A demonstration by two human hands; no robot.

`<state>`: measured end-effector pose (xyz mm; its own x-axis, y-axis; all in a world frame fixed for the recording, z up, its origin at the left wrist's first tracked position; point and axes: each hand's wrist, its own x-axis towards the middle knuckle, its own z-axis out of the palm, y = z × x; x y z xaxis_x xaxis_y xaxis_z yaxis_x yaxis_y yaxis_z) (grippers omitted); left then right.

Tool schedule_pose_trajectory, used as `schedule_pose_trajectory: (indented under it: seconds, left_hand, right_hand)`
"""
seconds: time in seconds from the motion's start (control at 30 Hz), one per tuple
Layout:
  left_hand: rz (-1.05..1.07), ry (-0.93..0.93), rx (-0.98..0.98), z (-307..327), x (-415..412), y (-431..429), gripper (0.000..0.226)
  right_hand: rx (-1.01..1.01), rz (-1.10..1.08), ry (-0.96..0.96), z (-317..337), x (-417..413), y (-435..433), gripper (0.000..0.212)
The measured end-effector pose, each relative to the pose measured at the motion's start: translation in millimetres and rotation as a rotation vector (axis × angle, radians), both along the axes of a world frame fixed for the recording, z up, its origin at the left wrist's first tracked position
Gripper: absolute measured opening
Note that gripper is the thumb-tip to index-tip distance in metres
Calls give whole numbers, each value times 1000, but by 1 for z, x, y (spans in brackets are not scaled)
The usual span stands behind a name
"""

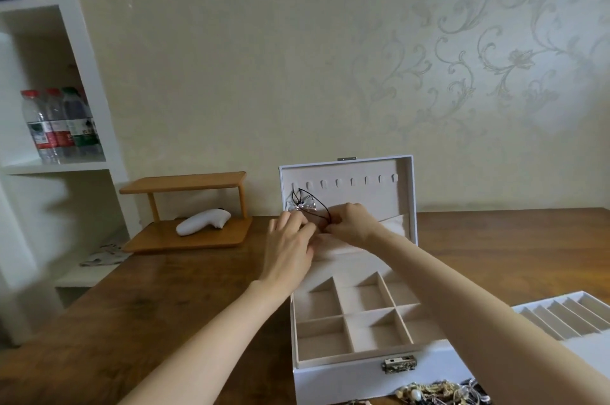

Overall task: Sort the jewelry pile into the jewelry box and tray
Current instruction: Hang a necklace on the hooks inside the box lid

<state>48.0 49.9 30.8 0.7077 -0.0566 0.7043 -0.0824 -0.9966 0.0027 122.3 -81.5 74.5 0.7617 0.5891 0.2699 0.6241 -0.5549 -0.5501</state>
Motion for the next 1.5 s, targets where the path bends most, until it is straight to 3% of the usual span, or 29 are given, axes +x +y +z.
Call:
schedule_pose_trajectory:
  seconds: [0.07,0.17,0.23,0.3,0.43,0.6,0.73,0.87,1.0,1.1,1.33,1.5]
  left_hand:
    - [0,-50,-37,-2,2,-1,25]
    - [-47,-105,-92,-1,4,-3,21]
    - [-44,-75,-76,-2,6,-5,28]
    - [-54,-28,-110,0,7,-8,37]
    - [-36,54,-184,5,9,-13,25]
    - [31,196,-152,13,9,-23,36]
    - [187,279,139,21,3,-24,27]
    - [239,260,372,25,0,-15,27]
    - [222,220,417,19,-7,-15,25]
    - [211,123,412,9,-7,-10,14]
    - [12,-66,200,11,-13,-3,26]
    - [7,73,260,17,-6,1,44]
  right_hand:
    - [36,64,143,5,-5,1,8]
    - [45,108,199,6,-5,3,34]
    - [147,102,191,3,-1,1,22]
    - [231,71,167,-1,5,-6,25]
    - [277,51,116,-6,7,-11,10]
    - [369,-86,100,-6,8,-7,26]
    - [294,-256,-10,-13,11,-2,14]
    - [200,-193,-138,-18,7,4,10]
    - [104,-25,-222,-22,-5,17,19]
    - [9,-37,-256,-18,-5,24,21]
    - [-31,-11,-149,-9,-9,23,24]
    - [-71,-18,-100,-11,-20,19,22]
